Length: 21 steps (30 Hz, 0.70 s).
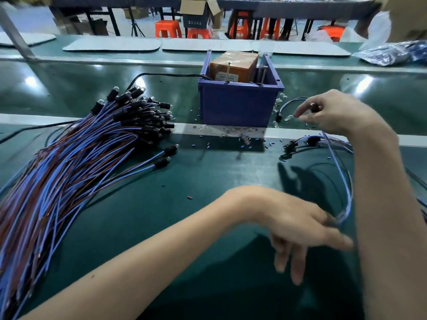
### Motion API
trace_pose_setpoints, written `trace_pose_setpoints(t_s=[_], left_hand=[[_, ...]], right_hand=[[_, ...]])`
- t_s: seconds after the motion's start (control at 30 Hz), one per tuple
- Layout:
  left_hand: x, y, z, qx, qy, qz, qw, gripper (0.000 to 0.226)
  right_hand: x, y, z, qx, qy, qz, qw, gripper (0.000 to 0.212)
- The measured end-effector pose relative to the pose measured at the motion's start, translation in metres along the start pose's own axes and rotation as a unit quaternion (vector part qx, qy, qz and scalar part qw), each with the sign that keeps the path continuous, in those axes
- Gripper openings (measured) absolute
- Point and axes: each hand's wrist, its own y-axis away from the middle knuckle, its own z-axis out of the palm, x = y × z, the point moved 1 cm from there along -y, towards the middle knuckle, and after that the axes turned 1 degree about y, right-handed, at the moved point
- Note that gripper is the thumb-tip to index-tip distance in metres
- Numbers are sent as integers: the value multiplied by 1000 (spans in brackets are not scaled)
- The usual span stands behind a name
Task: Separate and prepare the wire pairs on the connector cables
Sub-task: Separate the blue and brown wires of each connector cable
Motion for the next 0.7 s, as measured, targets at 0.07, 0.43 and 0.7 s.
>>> trace_pose_setpoints(t_s=[0.07, 0.43, 0.7], left_hand=[[1, 6, 0, -41, 30, 44, 998, 64], [-23, 5, -21, 85, 143, 93, 982, 49], [-38, -14, -21, 344, -111, 89, 928, 22]], right_hand=[[-2, 1, 4, -7, -4, 5, 1000, 17], [-4, -1, 23, -97, 92, -11, 991, 42], [-15, 5, 19, -157, 92, -66, 981, 46]])
